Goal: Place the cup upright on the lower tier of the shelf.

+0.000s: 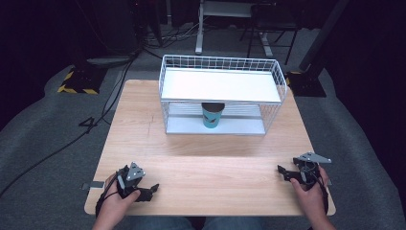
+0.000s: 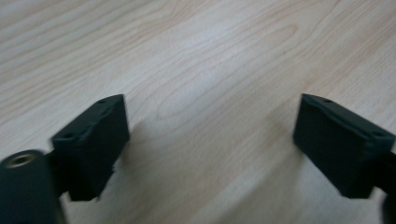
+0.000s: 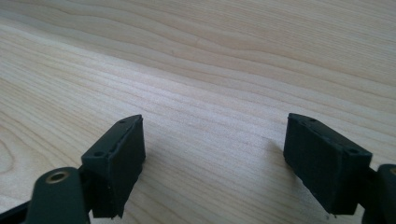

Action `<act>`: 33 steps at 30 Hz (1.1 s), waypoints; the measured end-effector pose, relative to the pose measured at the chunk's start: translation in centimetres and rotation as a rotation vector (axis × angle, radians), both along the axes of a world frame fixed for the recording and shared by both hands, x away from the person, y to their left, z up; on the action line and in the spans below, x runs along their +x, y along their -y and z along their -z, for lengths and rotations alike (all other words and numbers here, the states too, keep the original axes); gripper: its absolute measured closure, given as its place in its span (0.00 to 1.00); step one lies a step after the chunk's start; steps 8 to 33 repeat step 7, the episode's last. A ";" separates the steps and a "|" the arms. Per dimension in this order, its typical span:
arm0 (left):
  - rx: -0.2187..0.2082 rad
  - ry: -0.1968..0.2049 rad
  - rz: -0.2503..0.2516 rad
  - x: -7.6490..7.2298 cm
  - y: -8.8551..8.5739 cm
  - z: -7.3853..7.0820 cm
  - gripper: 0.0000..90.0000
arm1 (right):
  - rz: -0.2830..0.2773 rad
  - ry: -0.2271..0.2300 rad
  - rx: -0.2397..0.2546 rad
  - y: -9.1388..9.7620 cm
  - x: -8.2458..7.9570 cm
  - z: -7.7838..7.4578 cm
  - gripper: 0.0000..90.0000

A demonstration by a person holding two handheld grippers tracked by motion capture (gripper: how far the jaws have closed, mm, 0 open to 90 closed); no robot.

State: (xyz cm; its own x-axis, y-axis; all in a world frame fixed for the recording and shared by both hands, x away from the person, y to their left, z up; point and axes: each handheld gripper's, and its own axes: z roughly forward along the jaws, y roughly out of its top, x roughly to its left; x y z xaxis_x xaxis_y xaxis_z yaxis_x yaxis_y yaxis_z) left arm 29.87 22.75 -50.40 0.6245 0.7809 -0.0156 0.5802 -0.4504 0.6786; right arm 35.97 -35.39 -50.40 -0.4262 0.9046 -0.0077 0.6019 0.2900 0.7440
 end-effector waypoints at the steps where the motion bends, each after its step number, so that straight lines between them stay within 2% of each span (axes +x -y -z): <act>1: -0.004 -0.005 -0.004 0.2 0.1 0.1 0.09 | 0.000 -0.001 0.000 0.0 0.0 0.0 0.23; 6: 0.004 -0.006 0.007 0.5 0.0 0.1 0.05 | 0.003 -0.003 -0.001 -0.1 0.0 0.0 0.23; 33: -0.001 -0.009 0.004 0.4 0.0 0.1 0.05 | 0.004 -0.003 -0.001 -0.1 0.0 0.0 0.23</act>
